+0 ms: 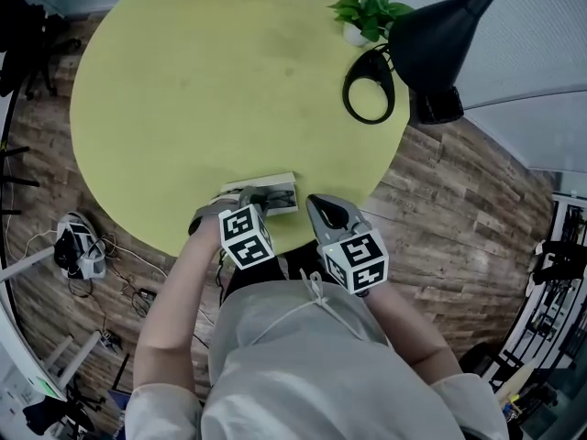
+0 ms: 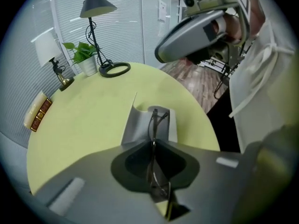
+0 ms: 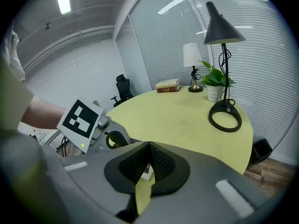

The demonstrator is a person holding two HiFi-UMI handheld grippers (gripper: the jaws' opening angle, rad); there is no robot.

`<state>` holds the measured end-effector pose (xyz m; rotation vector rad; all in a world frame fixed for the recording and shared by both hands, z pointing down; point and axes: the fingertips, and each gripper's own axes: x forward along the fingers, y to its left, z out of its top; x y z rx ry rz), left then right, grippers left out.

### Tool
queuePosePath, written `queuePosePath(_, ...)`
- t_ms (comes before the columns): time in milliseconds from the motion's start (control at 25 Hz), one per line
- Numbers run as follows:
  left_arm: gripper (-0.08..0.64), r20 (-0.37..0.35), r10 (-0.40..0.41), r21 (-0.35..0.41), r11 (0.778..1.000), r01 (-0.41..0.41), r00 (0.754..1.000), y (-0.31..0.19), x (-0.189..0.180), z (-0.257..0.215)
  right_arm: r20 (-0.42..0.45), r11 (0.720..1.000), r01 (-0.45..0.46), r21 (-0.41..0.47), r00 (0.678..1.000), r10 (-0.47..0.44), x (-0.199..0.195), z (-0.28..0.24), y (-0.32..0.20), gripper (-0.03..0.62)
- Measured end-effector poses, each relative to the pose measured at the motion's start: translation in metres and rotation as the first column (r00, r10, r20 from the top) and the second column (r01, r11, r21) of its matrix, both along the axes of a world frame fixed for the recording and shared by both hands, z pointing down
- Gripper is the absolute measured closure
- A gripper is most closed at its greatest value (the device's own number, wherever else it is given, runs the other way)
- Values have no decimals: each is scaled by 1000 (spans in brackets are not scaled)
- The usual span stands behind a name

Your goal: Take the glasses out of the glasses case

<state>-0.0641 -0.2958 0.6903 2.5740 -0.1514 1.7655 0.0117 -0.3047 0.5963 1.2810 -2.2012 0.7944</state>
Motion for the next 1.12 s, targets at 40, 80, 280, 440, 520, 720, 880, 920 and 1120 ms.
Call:
queuePosePath(40,534,2,6,2,1000,-6,1000,-1,0,1,-1,1000,-1,-2,1000,1,1,0,0,592)
queuePosePath(80,537,3,12,6,1000,-12,1000,-2,0,1,-1,1000,-3,-3,1000,3,2,1,-1,592)
queuePosePath(280,545,7,64,23,998,-64,998,-2,0,1,-2,1000,-14,-4,1000,14,5,0,-1,592)
queuePosePath(440,546,16,98,32,995,-98,995,1,-1,1,1,1000,-23,0,1000,23,8,-3,-1,592)
queuePosePath(520,545,29,113,51,992,-114,993,1,-1,-1,2,1000,-26,4,1000,26,10,-5,-1,592)
queuePosePath(720,546,45,130,135,982,-135,990,-1,-1,-12,2,1000,-24,20,1000,24,10,-13,1,592)
queuePosePath(880,546,29,113,197,973,-116,993,-5,1,-27,4,999,-21,40,1000,21,9,-20,4,592)
queuePosePath(920,545,23,106,213,971,-108,994,-6,0,-32,5,999,-21,47,1000,21,9,-23,4,592)
queuePosePath(1120,545,-36,39,290,957,-27,999,-11,-3,-64,5,996,-21,84,1000,20,8,-38,6,592)
